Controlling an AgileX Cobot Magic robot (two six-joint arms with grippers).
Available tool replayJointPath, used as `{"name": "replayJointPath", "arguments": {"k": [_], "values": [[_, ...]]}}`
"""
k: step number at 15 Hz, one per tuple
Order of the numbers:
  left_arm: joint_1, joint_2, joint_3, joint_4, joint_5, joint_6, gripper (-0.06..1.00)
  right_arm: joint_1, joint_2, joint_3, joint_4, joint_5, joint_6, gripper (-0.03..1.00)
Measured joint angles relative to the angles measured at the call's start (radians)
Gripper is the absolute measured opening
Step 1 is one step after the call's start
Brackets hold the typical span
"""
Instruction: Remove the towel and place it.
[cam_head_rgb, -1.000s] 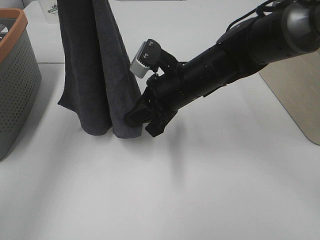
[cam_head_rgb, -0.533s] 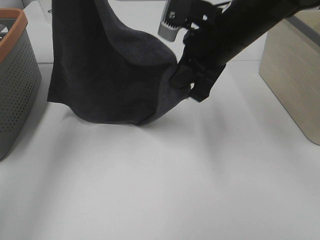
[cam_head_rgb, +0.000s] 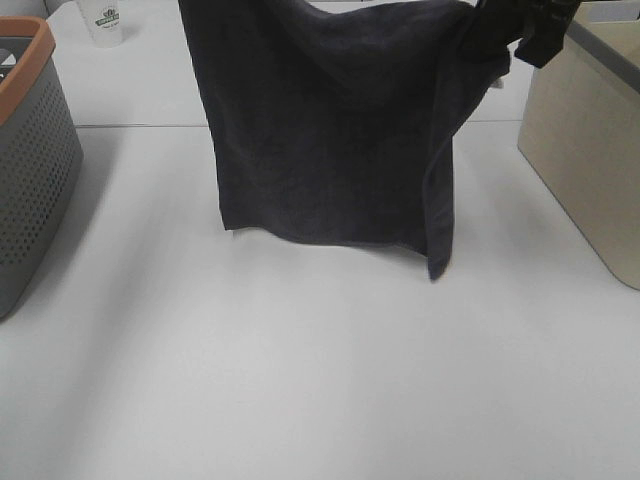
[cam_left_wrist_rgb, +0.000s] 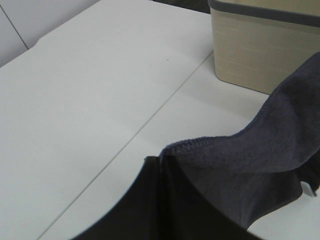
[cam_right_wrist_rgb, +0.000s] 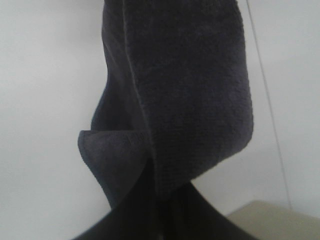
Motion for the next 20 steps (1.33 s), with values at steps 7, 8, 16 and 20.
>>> {"name": "replayJointPath", "arguments": {"k": [7, 8, 16, 20], "values": [[0.054, 0.013, 0.032, -0.39, -0.099, 0.314, 0.0, -0.004, 0.076, -0.065, -0.14, -0.06, 0.021, 0.02], [0.071, 0.027, 0.032, -0.451, -0.095, 0.372, 0.0, -0.004, 0.096, -0.065, -0.153, -0.102, 0.041, 0.02], [0.117, 0.297, -0.146, -0.83, -0.089, 0.943, 0.0, -0.004, 0.339, -0.319, -0.288, -0.507, 0.226, 0.02], [0.159, 0.389, -0.376, -0.838, -0.089, 0.95, 0.0, -0.004, 0.428, -0.475, -0.326, -0.542, 0.267, 0.02]]}}
